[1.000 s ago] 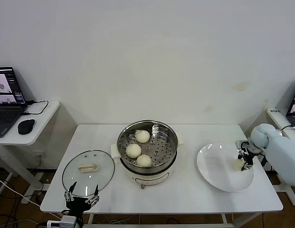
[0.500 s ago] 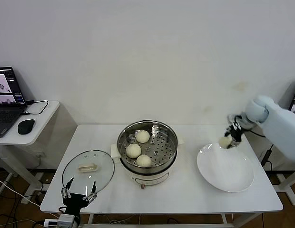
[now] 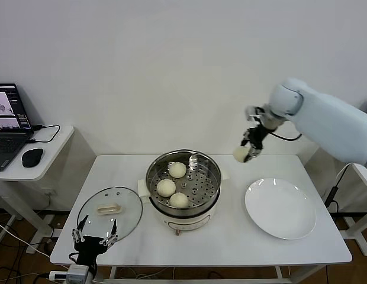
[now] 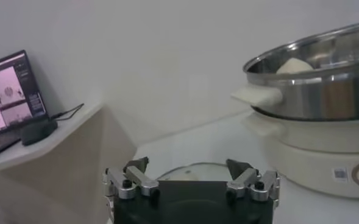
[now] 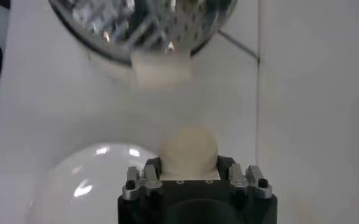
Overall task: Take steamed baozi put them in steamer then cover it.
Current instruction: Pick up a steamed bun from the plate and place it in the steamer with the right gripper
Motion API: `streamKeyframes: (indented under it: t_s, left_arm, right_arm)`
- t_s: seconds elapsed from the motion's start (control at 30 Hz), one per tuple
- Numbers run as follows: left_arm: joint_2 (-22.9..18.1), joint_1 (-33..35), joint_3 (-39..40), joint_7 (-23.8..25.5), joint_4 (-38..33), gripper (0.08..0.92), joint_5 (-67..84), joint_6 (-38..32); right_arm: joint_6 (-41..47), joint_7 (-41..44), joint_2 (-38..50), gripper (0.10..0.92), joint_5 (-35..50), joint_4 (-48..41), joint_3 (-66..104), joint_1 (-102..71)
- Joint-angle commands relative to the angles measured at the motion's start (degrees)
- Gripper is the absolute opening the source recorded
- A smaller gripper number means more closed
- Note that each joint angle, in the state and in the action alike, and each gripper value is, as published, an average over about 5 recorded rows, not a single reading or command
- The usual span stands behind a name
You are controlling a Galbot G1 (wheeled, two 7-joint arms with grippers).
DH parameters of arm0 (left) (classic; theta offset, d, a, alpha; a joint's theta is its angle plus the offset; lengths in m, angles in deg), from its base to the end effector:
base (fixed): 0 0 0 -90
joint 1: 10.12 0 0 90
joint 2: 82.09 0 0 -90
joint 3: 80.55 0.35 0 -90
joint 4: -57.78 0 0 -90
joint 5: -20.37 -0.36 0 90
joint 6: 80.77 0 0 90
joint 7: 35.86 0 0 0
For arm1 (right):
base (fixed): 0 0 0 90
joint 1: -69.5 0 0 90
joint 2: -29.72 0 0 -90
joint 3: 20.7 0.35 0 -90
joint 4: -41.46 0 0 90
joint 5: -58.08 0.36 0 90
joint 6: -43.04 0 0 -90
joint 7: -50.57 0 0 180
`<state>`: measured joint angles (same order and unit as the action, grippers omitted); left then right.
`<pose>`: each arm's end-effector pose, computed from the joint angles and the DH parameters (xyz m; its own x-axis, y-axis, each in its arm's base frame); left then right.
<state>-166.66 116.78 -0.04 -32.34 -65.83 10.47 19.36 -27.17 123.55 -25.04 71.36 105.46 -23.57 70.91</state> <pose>0.1492 0.0635 -0.2938 -0.9702 -0.0842 0.2272 -0.0055 0.9451 0.3269 0.6014 -0.0291 -0.0014 -0.1782 -0.2012 0.9632 -0.9736 -0.1057 -0.2022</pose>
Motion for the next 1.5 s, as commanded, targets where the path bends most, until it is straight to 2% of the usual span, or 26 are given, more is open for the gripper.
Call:
streamKeyframes:
  t_s: [0.03, 0.6, 0.93, 1.5]
  left_arm:
    - [0.17, -0.46, -0.15, 0.00, 0.27, 0.823, 0.73, -0.03]
    - [0.52, -1.66, -0.87, 0.23, 1.55, 0.823, 1.67, 0.19]
    - [0.46, -2.13, -0.67, 0.06, 2.54, 0.823, 1.95, 0.05]
    - [0.40, -2.54, -0.24, 0.09, 3.36, 0.823, 2.19, 0.07]
  right_arm:
    - [3.60, 0.27, -9.79, 0.568, 8.13, -1.50, -8.35, 5.67]
    - [4.79, -1.18, -18.05, 0.568, 6.58, -7.63, -6.00, -1.24]
    - [5.15, -2.69, -16.56, 0.568, 6.39, -4.64, -10.62, -2.62]
    - [6.16, -5.21, -17.31, 0.586, 5.86, -6.21, -10.01, -6.17]
